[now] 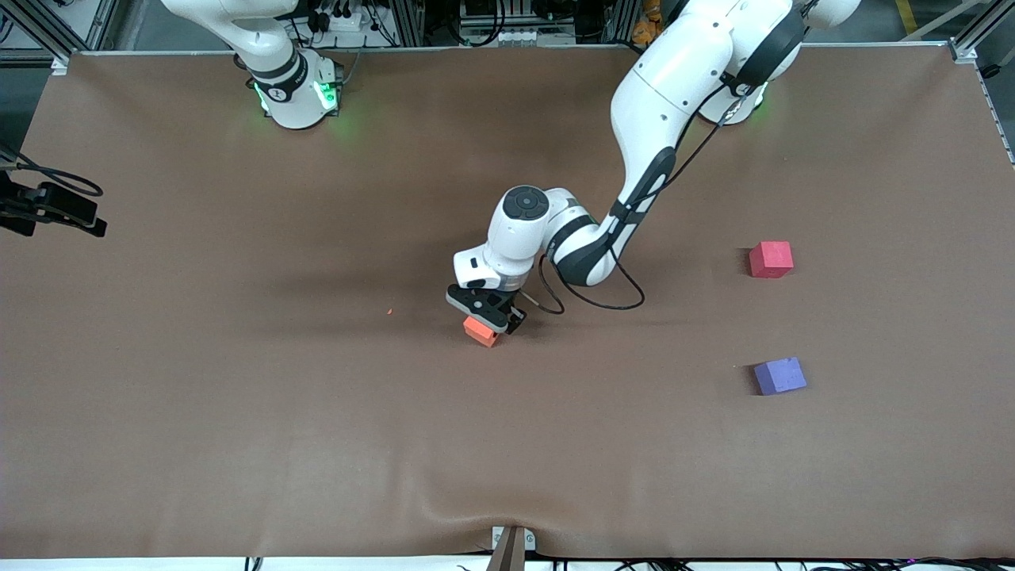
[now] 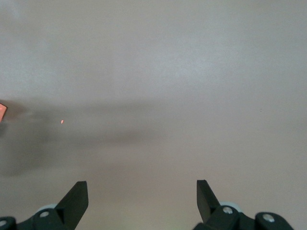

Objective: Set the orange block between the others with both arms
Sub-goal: 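Carry the orange cube with the left gripper toward the pink cube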

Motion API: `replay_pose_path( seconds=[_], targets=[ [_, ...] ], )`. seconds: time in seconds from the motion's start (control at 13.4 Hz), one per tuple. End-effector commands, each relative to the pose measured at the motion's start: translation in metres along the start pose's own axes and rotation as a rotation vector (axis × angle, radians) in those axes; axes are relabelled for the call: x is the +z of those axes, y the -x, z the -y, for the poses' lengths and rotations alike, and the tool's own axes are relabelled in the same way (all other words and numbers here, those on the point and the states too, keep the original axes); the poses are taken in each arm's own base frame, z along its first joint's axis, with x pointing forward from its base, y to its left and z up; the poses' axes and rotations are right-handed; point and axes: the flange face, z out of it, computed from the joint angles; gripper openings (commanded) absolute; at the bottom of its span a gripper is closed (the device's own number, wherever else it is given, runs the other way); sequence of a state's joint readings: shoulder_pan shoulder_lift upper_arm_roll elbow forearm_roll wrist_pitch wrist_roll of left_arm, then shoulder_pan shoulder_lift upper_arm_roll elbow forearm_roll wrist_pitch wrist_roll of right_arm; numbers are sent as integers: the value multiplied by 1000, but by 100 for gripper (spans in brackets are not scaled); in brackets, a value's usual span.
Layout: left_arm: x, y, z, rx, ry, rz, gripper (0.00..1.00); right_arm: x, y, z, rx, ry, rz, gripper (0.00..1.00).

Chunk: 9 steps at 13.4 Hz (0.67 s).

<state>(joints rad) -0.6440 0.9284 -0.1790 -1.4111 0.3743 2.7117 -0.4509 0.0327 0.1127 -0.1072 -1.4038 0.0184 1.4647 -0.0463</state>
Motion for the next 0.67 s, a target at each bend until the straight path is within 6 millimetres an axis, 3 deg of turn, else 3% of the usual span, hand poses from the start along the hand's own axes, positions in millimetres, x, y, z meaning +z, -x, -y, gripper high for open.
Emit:
replay_pose_path(
  seconds=[0.0, 0.3, 0.45, 0.6],
  targets=[
    [-12, -8, 15, 25, -40, 15, 0, -5, 3, -4, -2, 3, 1, 100],
    [-38, -19, 32, 1, -95, 93, 0, -3, 2, 1, -4, 2, 4, 100],
    [-58, -29, 56, 3, -113, 128, 0, -2, 2, -2, -2, -2, 8, 100],
    [-85, -42, 101, 1, -76, 176, 0, -2, 2, -3, -2, 0, 8, 100]
  ],
)
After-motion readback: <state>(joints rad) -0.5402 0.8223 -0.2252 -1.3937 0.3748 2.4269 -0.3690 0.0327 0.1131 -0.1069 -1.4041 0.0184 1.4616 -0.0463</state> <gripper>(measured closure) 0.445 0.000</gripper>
